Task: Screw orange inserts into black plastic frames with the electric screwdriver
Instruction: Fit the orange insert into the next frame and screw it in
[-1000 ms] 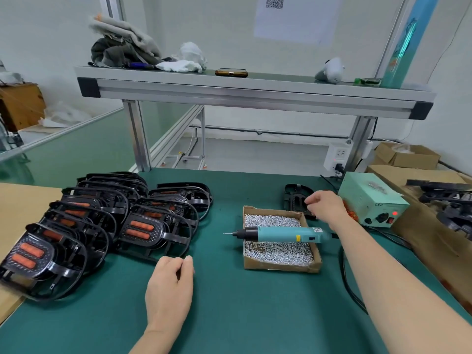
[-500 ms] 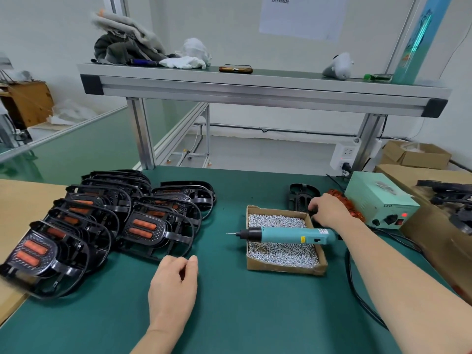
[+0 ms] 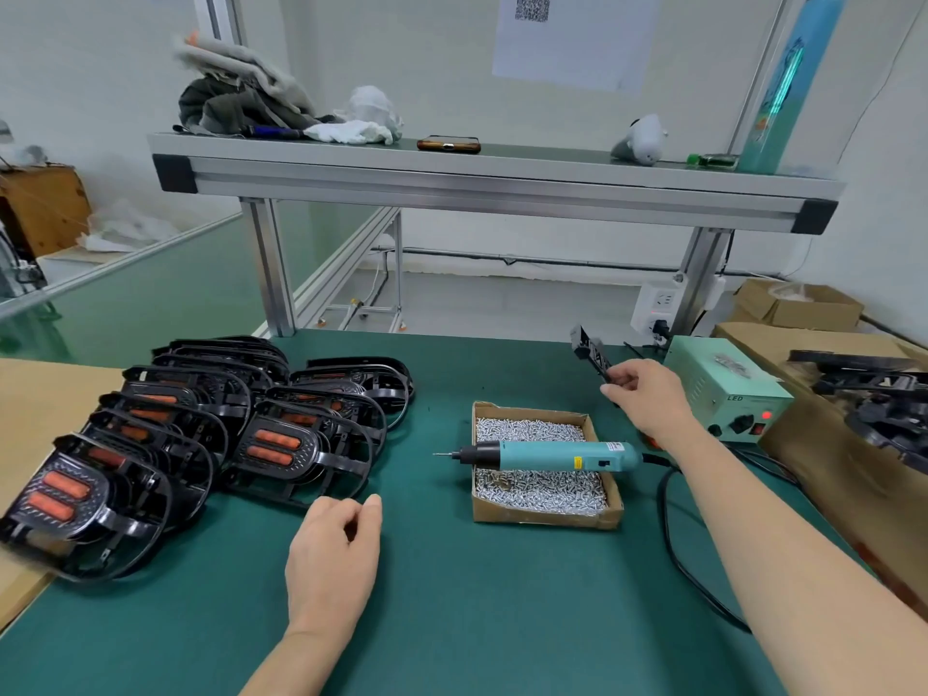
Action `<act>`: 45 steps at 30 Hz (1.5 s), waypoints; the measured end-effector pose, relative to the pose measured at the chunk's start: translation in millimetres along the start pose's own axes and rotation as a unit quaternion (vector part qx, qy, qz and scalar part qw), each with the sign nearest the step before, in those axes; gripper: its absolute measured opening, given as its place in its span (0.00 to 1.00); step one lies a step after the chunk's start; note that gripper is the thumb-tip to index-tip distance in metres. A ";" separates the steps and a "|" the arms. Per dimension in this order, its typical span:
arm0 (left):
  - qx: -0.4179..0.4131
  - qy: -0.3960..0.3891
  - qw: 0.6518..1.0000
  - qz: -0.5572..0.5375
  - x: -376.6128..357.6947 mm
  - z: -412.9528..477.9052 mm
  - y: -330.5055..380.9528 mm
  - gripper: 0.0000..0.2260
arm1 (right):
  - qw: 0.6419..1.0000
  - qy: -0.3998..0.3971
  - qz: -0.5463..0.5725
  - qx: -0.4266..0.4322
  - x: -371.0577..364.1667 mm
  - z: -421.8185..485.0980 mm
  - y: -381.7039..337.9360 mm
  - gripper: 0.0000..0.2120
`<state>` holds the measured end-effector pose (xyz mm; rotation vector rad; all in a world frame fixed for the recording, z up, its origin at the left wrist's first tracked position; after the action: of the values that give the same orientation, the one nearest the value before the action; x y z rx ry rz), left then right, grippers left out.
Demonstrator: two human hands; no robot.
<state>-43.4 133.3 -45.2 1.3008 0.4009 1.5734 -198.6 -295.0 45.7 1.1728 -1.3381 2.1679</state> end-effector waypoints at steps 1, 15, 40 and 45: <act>-0.004 -0.001 1.000 -0.007 0.2 -0.1 1.7 0.19 | 1.000 0.011 0.022 0.008 5.6 -6.3 -6.0 0.13; -0.016 -0.066 0.947 -0.313 -6.5 -11.2 28.3 0.23 | 0.952 0.015 0.248 0.180 -1.1 -198.3 -108.7 0.15; 0.251 -0.312 0.623 -0.672 -51.4 -46.1 51.0 0.38 | 0.926 0.029 0.164 0.340 -61.2 -290.3 -151.4 0.10; 0.263 -0.309 0.625 -0.666 -54.4 -46.5 45.6 0.38 | 0.923 0.024 0.175 0.343 -61.3 -291.1 -150.8 0.10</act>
<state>-111.0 83.2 -56.5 1.2696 1.0821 -0.3162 -201.6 37.7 21.4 1.1394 -0.8146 3.0533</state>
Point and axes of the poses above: each hand's wrist, its own z-axis towards the middle knuckle, its own x-axis out of the back of the hand, y = z × x, the point moved 10 cm from there along z, towards the middle knuckle, and after that the axes turned 10 degrees about -x, right-handed, at the moved point
